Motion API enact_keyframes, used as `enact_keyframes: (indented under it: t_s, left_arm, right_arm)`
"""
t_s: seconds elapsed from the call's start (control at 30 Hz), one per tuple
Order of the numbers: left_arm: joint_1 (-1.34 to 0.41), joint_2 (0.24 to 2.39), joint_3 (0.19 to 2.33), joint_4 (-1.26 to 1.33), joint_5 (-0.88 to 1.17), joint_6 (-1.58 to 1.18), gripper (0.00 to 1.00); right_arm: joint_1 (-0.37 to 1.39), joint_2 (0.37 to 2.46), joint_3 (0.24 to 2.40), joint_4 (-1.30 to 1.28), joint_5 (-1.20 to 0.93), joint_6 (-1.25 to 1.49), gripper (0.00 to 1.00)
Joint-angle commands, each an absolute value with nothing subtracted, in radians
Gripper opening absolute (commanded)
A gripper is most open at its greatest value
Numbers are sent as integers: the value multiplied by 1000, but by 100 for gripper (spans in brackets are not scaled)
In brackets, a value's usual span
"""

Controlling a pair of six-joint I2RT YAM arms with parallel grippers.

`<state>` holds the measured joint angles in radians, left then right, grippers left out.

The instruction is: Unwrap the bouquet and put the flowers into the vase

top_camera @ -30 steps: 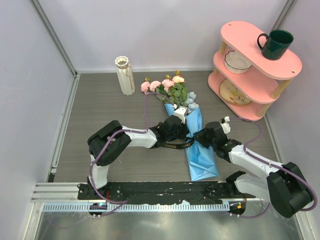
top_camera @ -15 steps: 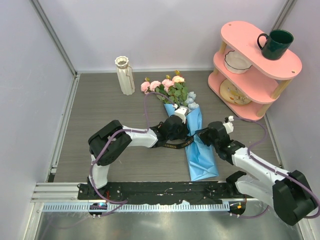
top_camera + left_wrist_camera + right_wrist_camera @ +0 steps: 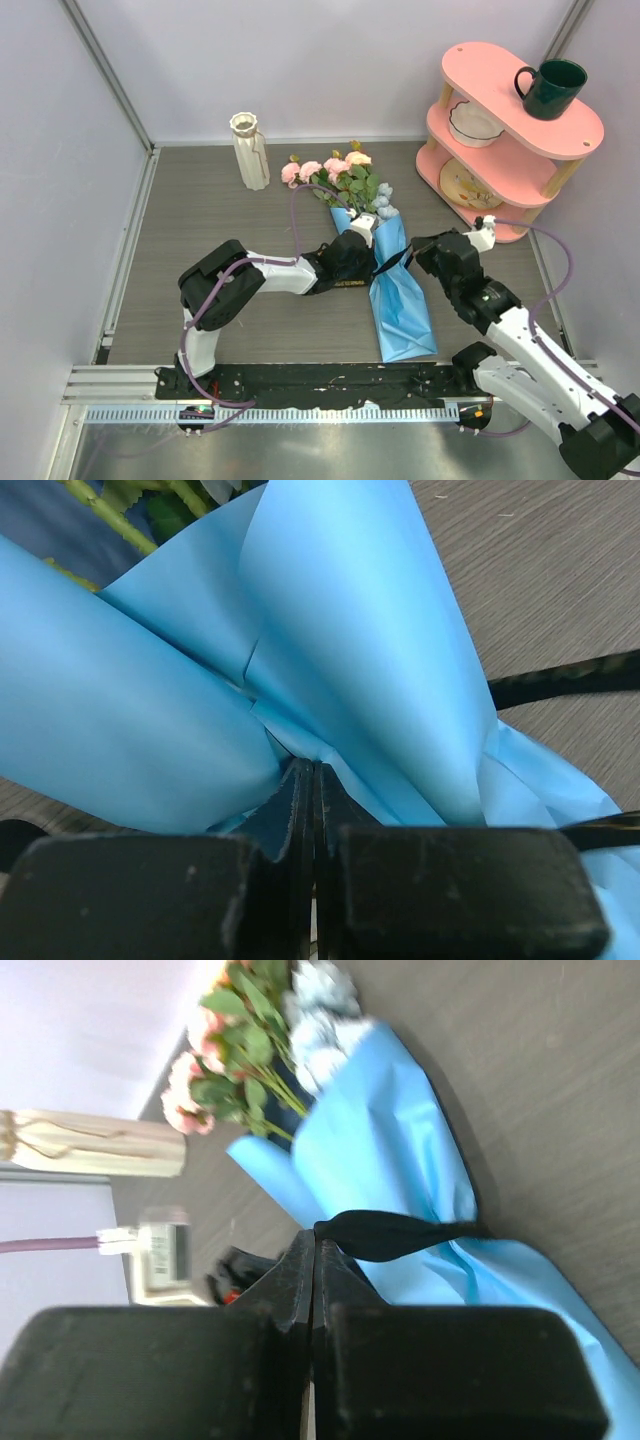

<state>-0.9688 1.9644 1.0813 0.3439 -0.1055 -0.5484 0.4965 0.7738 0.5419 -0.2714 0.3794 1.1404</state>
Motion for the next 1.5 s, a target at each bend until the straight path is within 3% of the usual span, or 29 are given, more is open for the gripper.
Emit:
enact_keyframes:
  t_s: [0.0, 0.5, 1.0, 1.47]
  left_arm:
    - [-974, 1976, 1100, 301, -132, -545, 0]
    - [-973, 1973, 1098, 293, -138, -541, 0]
    - [-973, 1965, 1094, 293, -140, -538, 0]
    - [-973, 1963, 1095, 293, -130, -541, 0]
  right_arm:
    - [499, 721, 675, -343, 578, 977, 1]
    - [499, 630, 1031, -436, 1017, 441, 1]
    - [499, 670, 1541, -111, 1170, -205, 1]
    - [514, 629, 1545, 142, 1258, -544, 1]
